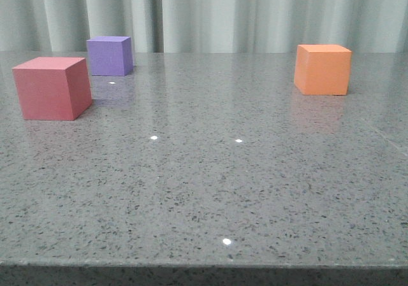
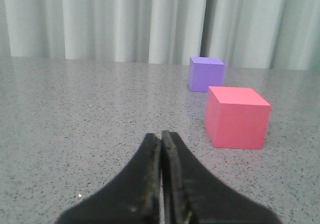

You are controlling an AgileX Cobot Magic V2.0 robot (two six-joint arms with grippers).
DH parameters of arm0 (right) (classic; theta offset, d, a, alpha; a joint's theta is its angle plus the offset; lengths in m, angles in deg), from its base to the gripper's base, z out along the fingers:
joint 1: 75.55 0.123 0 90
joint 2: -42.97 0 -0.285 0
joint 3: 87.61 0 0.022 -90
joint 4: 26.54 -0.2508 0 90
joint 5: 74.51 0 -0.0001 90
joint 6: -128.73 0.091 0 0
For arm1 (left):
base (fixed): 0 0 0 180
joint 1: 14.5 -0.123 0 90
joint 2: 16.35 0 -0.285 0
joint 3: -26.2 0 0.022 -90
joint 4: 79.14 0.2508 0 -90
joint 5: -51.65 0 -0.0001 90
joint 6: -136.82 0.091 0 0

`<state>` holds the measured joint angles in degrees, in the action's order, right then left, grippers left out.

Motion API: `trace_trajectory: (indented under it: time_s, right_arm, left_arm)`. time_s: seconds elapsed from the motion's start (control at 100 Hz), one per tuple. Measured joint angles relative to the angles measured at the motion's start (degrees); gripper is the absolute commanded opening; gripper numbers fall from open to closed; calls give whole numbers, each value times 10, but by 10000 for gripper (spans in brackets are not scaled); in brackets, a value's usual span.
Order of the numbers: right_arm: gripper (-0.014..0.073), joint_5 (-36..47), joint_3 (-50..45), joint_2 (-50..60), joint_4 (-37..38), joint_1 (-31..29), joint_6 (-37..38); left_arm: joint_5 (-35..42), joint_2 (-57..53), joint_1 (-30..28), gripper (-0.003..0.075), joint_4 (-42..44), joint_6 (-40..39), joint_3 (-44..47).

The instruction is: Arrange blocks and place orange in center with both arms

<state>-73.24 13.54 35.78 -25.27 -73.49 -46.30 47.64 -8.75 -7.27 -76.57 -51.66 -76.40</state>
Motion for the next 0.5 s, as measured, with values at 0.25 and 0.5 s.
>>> trace_trajectory:
  time_s: [0.25,0.5]
  right_arm:
    - [-69,1,3,0,0,0,0]
    - [-69,-77,97,-2,-1,0,0]
  left_arm:
    - [0,0,0,-20,0,0,0]
    - [0,0,0,-20,0,0,0]
